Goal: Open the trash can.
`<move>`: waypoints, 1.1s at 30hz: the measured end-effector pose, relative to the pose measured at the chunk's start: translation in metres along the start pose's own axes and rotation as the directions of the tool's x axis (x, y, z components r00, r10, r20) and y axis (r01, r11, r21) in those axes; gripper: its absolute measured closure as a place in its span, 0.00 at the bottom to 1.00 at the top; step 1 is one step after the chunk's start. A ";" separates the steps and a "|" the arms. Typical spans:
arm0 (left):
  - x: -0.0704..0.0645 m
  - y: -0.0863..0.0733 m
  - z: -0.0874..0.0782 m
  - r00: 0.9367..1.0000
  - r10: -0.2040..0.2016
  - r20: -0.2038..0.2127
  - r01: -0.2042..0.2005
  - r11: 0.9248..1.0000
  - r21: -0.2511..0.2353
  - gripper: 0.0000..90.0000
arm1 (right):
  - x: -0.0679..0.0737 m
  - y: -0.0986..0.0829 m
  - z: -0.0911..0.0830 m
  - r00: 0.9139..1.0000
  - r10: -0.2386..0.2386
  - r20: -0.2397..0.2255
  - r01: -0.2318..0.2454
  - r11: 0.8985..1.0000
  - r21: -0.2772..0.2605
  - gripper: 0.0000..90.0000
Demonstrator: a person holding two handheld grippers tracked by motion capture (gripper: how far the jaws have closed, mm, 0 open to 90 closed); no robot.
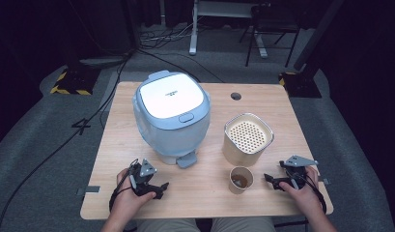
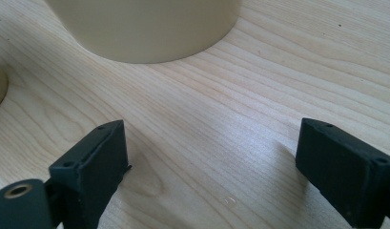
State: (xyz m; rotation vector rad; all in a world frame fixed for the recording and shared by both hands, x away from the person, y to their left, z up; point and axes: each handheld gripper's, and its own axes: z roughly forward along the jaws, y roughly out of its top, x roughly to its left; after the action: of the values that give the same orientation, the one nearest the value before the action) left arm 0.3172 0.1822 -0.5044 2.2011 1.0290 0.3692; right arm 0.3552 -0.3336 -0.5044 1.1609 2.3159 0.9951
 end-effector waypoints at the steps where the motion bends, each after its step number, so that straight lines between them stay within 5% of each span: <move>1: 0.000 0.000 0.000 1.000 0.000 0.000 0.000 1.000 0.000 0.10 | 0.000 0.000 0.000 1.000 0.000 0.000 0.000 1.000 0.000 0.12; 7: 0.005 0.001 -0.008 1.000 -0.008 -0.012 0.008 1.000 0.015 0.30 | 0.000 0.000 0.000 1.000 0.002 -0.001 -0.002 1.000 -0.001 0.12; 12: 0.007 0.004 -0.018 1.000 -0.012 0.009 0.012 1.000 0.003 0.35 | 0.000 0.000 0.000 1.000 0.000 -0.003 0.000 1.000 -0.001 0.12; 21: 0.014 0.013 -0.042 0.999 0.007 0.049 -0.007 1.000 0.008 0.37 | 0.000 0.000 0.000 1.000 0.001 -0.002 -0.001 1.000 -0.001 0.12; 33: 0.014 0.027 -0.071 0.997 0.038 0.064 -0.034 0.998 -0.057 0.37 | 0.000 0.000 0.000 1.000 0.003 -0.003 -0.003 1.000 -0.002 0.12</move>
State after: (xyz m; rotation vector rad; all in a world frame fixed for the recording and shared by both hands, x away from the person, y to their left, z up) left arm 0.3058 0.2130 -0.4342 2.1695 0.9342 0.3362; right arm 0.3554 -0.3337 -0.5045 1.1630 2.3159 1.0008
